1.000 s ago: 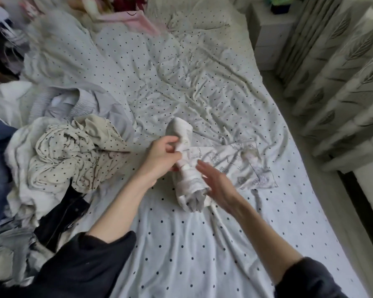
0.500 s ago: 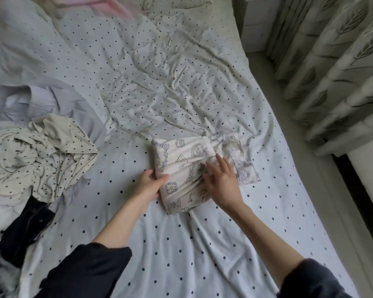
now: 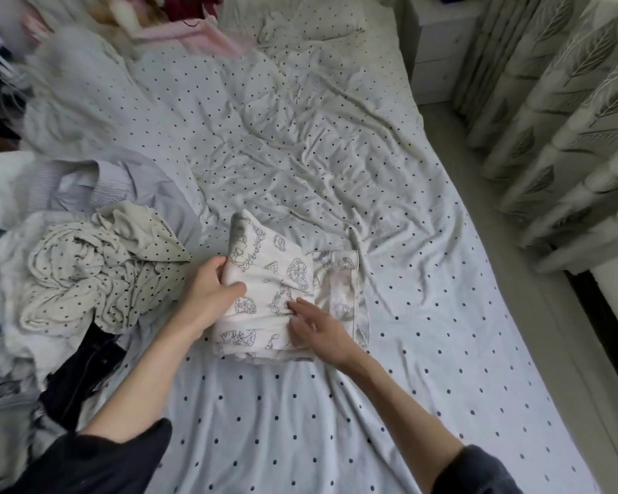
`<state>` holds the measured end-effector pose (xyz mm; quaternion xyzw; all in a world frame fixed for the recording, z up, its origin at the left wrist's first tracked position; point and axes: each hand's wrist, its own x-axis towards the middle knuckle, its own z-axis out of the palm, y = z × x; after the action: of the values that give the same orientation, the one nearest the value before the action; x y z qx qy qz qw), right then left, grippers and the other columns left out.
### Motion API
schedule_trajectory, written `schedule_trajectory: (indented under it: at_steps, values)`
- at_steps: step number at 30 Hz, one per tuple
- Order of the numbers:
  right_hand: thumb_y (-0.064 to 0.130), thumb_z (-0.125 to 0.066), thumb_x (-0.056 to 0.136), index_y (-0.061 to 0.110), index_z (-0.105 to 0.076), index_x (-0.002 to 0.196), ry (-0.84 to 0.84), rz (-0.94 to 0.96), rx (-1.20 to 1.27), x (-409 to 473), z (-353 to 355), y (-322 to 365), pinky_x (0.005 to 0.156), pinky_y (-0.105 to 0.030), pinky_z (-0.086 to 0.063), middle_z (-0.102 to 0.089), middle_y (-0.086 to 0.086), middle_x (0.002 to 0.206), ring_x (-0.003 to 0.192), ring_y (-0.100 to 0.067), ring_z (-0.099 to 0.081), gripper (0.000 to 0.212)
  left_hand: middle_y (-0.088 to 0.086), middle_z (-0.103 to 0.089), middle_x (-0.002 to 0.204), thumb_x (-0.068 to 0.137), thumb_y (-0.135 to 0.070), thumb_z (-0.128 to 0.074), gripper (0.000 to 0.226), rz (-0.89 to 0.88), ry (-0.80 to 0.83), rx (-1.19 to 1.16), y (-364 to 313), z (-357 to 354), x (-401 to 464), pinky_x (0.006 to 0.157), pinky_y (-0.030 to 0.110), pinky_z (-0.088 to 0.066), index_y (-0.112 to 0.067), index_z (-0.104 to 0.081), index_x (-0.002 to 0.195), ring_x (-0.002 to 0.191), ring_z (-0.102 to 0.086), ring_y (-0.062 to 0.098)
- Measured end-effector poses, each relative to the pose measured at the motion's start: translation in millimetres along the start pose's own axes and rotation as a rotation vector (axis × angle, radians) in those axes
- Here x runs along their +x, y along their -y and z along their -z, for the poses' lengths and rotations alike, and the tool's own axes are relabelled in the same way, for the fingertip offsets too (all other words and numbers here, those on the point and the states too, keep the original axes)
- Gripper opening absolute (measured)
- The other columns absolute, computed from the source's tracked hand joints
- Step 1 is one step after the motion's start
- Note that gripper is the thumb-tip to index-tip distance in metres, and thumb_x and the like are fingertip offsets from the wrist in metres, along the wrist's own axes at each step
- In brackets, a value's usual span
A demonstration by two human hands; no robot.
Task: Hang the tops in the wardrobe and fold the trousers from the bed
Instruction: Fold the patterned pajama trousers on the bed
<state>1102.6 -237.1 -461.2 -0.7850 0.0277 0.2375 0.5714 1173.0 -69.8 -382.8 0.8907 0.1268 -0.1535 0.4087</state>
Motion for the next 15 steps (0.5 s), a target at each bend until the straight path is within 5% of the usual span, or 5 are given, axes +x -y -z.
schedule_trajectory:
  at_steps: [6, 10, 13, 15]
  values:
    - [0.033, -0.037, 0.1, 0.013, -0.059, 0.116, -0.382, -0.181, 0.658, -26, 49, -15, 0.087, -0.028, -0.049, -0.062, -0.003, 0.116, 0.113, -0.021, -0.057, 0.033, -0.004, -0.058, 0.092, 0.082, -0.02, -0.069, 0.049, -0.245, 0.168, 0.179, -50, -63, -25, 0.067, 0.011, -0.041, -0.014, -0.052, 0.128, 0.083, -0.056, 0.012]
    - [0.037, -0.037, 0.1, 0.013, -0.06, 0.111, -0.529, -0.215, 0.623, -41, 99, -48, 0.084, -0.031, -0.047, -0.063, -0.002, 0.104, 0.095, -0.017, -0.06, 0.036, -0.003, -0.06, 0.104, 0.089, -0.023, -0.061, 0.042, -0.188, 0.497, 0.09, -47, -118, -33, 0.09, 0.029, -0.046, -0.018, -0.052, 0.13, 0.088, -0.055, 0.011]
    - [0.031, -0.046, 0.097, 0.016, -0.058, 0.081, -0.48, -0.274, 0.382, -40, 108, -65, 0.066, -0.027, -0.036, -0.052, 0.001, 0.073, 0.07, -0.015, -0.046, 0.025, 0.005, -0.064, 0.108, 0.091, -0.013, -0.057, 0.027, -0.126, 0.293, 0.074, -24, -121, -21, 0.085, 0.023, -0.046, -0.013, -0.062, 0.117, 0.09, -0.058, 0.014]
    - [0.023, -0.05, 0.094, 0.017, -0.051, 0.07, -0.497, -0.305, 0.269, -37, 110, -78, 0.061, -0.028, -0.031, -0.045, 0.001, 0.064, 0.065, -0.016, -0.039, 0.024, 0.013, -0.063, 0.111, 0.091, -0.008, -0.055, 0.021, 0.003, 0.14, 0.032, -5, -113, -7, 0.087, 0.031, -0.047, -0.011, -0.063, 0.111, 0.092, -0.059, 0.023]
